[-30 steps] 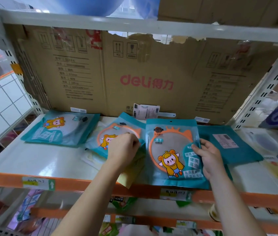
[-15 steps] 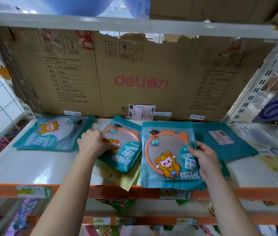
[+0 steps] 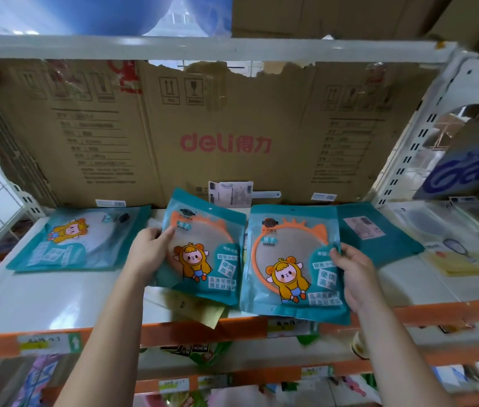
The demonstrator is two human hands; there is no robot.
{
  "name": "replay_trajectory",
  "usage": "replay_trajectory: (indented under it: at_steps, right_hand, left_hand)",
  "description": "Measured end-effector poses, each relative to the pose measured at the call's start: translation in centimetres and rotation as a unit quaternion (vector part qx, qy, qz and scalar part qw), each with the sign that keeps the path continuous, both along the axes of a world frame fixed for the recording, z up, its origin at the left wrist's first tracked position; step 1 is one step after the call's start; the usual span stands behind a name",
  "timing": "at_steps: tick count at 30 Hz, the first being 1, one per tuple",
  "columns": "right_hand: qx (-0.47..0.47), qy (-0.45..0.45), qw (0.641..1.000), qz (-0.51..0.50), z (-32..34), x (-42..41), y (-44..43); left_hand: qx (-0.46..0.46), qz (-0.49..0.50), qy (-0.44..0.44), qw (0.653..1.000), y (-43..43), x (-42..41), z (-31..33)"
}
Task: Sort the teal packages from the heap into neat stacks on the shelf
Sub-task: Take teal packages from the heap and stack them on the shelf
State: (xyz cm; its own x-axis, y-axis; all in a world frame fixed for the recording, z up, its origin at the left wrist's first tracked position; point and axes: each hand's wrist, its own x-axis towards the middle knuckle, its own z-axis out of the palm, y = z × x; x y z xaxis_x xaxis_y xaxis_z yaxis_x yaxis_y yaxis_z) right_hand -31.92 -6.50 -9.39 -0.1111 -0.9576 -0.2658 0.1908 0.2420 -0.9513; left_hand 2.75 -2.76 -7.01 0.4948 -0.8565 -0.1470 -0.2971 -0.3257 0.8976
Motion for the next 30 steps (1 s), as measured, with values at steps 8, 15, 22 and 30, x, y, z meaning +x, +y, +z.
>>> replay_trajectory:
  at_steps: [8,15,22,30]
  right_hand:
    - [-0.031,-0.006,0.999,-0.023,1.1,-5.3,1.0]
    - [-0.048,-0.006,0.996,-0.076,1.4,-15.1,1.3]
    - [-0.053,-0.010,0.989,-0.135,1.2,-28.6,3.2]
    - [-0.031,0.054,0.970,-0.234,2.1,-43.3,5.3]
  left_hand:
    - [-0.139,0.027,0.098,0.985,1.2,-5.3,1.4]
    - [-0.153,-0.008,0.155,0.976,0.4,-15.2,1.7]
    - [-0.153,-0.028,0.173,0.973,-0.6,-29.7,1.0]
    - [-0.147,-0.060,0.212,0.964,-2.4,-44.3,-0.9]
